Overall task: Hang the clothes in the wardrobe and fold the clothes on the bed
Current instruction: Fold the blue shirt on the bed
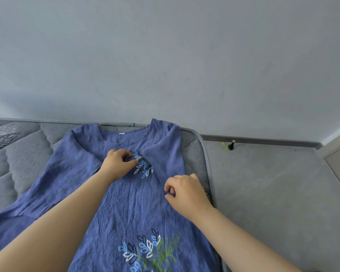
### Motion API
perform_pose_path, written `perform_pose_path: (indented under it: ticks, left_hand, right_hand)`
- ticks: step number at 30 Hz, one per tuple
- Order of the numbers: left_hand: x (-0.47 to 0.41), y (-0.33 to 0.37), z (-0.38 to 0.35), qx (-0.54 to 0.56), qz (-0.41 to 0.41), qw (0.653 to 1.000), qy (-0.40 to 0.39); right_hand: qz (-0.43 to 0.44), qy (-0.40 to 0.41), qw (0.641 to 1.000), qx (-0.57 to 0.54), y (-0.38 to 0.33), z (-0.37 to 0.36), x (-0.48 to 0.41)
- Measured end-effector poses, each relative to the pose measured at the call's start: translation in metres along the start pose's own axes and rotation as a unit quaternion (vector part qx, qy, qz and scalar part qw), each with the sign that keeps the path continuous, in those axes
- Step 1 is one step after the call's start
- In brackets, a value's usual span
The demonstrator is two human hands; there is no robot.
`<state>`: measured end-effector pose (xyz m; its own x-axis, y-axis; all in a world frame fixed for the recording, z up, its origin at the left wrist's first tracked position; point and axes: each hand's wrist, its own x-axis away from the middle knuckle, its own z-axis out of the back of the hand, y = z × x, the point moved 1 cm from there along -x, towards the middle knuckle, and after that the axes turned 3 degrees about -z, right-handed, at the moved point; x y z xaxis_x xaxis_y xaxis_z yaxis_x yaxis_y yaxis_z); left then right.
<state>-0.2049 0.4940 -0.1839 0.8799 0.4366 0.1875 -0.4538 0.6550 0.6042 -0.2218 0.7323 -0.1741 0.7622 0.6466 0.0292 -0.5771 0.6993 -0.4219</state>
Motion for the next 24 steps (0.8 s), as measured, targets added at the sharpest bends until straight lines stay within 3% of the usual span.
perform_pose_path:
  ticks: [5, 13, 18, 24]
  left_hand:
    - [0.003, -0.004, -0.006, 0.006, -0.005, 1.0, 0.005]
    - [-0.018, -0.005, -0.007, -0.01, 0.035, 0.999, -0.021]
    - [-0.023, -0.001, -0.006, -0.032, 0.066, 0.996, -0.042]
    - [-0.032, 0.004, -0.006, -0.048, 0.111, 0.992, -0.047]
  right_hand:
    - [-0.014, 0.039, 0.998, -0.037, 0.007, 0.01, -0.01]
    - [-0.046, 0.069, 0.997, -0.009, 0.032, 0.029, -0.099]
    - [-0.111, 0.007, 0.993, -0.046, 0.038, 0.043, -0.145]
    - [-0.126, -0.052, 0.986, -0.091, 0.045, 0.04, -0.182]
